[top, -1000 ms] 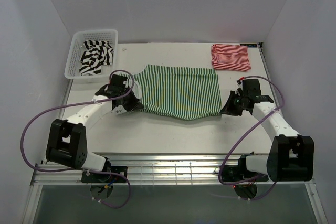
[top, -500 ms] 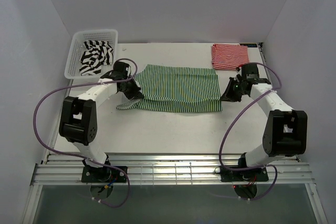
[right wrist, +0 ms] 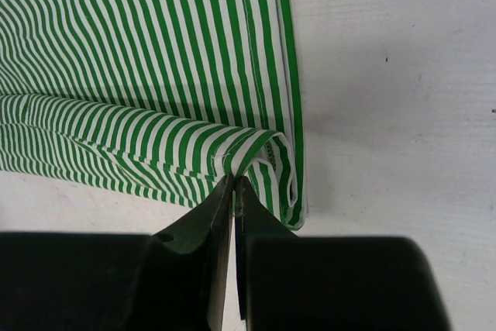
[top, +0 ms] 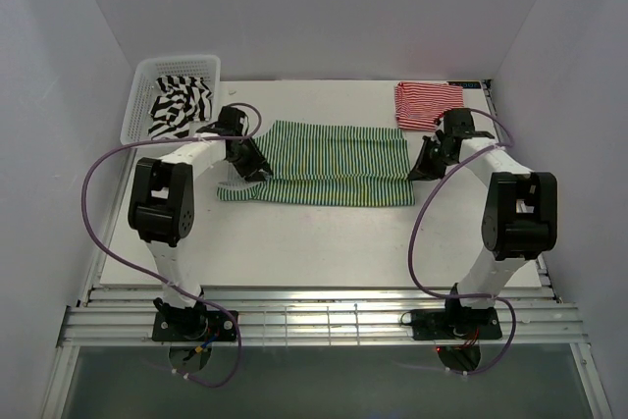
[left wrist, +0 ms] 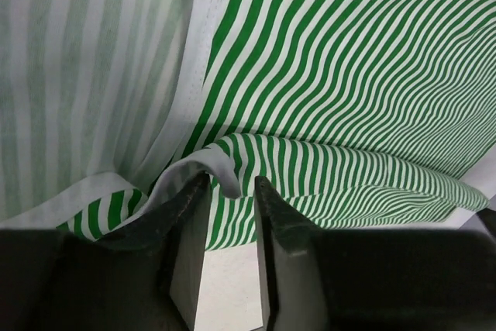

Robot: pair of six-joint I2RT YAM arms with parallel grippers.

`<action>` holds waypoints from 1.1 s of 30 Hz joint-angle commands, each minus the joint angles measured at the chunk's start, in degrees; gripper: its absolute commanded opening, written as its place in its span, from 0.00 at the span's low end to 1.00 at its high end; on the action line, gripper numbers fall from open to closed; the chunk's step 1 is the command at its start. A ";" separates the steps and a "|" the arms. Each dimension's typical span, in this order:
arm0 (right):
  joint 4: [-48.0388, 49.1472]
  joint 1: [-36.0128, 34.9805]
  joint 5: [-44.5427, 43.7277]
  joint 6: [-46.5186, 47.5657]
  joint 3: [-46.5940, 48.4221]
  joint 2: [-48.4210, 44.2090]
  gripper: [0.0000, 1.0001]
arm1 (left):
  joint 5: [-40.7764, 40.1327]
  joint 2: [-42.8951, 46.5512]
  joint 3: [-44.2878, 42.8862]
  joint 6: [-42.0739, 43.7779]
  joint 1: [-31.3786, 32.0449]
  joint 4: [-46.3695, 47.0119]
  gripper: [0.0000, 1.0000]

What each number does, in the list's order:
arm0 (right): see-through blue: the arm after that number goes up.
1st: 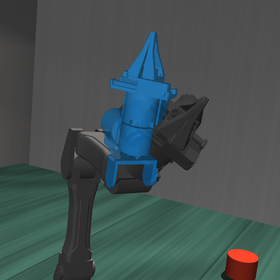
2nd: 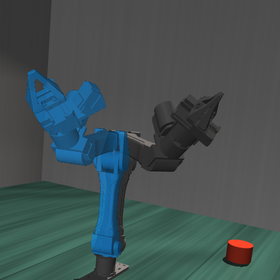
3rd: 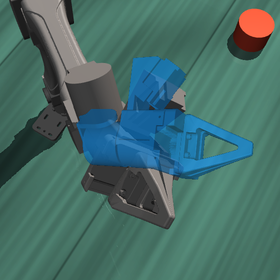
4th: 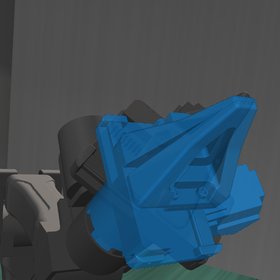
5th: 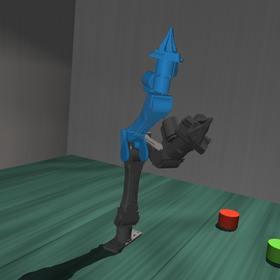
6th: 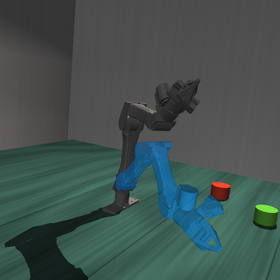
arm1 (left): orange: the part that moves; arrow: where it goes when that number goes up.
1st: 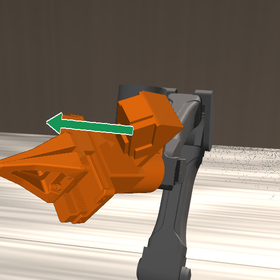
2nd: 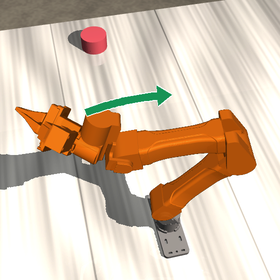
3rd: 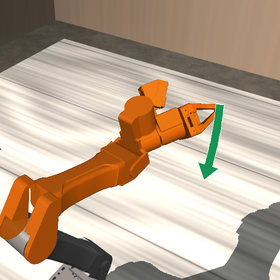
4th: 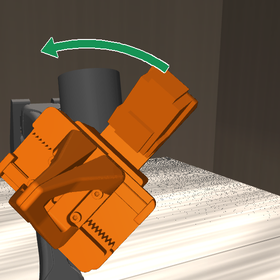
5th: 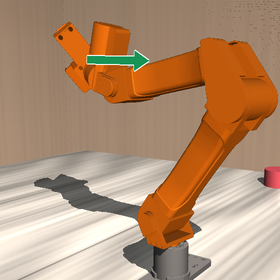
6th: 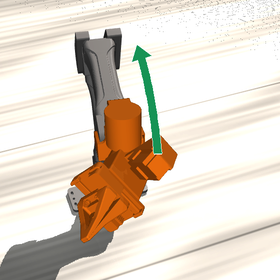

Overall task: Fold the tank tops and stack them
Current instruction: Fold the tank top

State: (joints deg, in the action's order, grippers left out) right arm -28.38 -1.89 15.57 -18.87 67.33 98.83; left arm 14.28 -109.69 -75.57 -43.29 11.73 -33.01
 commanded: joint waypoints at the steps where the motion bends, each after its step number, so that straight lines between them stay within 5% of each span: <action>1: 2.36 0.22 0.34 0.15 3.15 1.89 0.08 | 0.31 -0.35 -3.26 0.92 -0.30 -0.21 0.43; 2: 2.63 0.31 0.34 0.07 3.51 2.24 0.18 | 0.22 -0.70 -3.62 0.84 -0.30 -0.12 0.56; 8: 3.86 0.22 3.58 1.29 5.27 2.08 0.59 | 1.18 0.26 -6.08 1.45 -0.21 0.06 0.90; 10: 4.82 -0.04 4.81 1.82 3.17 -0.56 0.64 | 1.71 2.02 -6.34 1.80 -0.30 0.58 0.97; 13: 5.88 -1.09 6.66 2.61 -0.69 -4.51 0.90 | 1.45 4.30 -6.17 1.63 0.31 0.93 0.98; 24: 7.02 -9.01 7.36 3.23 -7.12 -8.21 0.90 | -4.76 10.80 0.93 1.37 3.30 -0.03 0.98; 33: 7.38 -9.18 7.11 4.81 -8.97 -5.49 0.90 | -11.64 16.61 9.82 0.92 -1.70 -1.88 0.98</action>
State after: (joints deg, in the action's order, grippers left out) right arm -22.46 -11.11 22.44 -15.77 59.02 92.58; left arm 6.68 -95.77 -67.51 -42.44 11.68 -34.35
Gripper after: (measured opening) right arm 0.900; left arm 0.977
